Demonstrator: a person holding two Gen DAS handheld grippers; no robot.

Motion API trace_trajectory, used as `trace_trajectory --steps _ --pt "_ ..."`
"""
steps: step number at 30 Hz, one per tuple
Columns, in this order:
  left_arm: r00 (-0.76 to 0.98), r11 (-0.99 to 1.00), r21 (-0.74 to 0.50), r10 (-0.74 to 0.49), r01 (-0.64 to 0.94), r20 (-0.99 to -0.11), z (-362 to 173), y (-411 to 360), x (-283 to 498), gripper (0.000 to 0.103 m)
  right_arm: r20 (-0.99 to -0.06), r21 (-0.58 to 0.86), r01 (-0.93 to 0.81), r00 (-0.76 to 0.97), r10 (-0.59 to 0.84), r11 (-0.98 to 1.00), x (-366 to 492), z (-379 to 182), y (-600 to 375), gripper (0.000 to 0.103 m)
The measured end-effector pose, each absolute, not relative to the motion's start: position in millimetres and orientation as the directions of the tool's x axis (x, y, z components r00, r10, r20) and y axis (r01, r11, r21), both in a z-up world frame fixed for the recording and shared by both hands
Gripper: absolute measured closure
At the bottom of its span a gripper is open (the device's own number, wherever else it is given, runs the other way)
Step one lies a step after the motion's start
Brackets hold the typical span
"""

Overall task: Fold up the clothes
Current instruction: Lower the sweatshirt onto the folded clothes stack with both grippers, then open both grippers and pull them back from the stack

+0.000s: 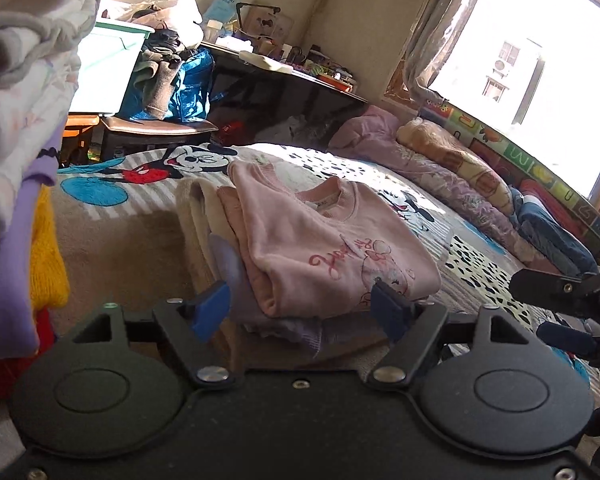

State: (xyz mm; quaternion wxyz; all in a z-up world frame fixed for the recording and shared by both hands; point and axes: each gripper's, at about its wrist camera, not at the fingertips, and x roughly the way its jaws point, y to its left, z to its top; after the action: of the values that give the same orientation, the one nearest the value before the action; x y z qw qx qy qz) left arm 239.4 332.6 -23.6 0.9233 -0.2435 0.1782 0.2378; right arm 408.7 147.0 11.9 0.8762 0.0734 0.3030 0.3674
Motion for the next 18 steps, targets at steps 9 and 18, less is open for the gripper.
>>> trace_trajectory --steps 9,18 --pt "0.757 0.792 -0.147 0.486 -0.593 -0.436 41 292 191 0.0 -0.534 0.277 -0.612 0.543 0.648 0.741 352 54 137 0.0" --pt "0.687 0.806 0.035 0.525 -0.59 -0.503 61 281 184 0.0 -0.59 0.169 -0.591 0.58 0.561 0.789 320 75 131 0.0"
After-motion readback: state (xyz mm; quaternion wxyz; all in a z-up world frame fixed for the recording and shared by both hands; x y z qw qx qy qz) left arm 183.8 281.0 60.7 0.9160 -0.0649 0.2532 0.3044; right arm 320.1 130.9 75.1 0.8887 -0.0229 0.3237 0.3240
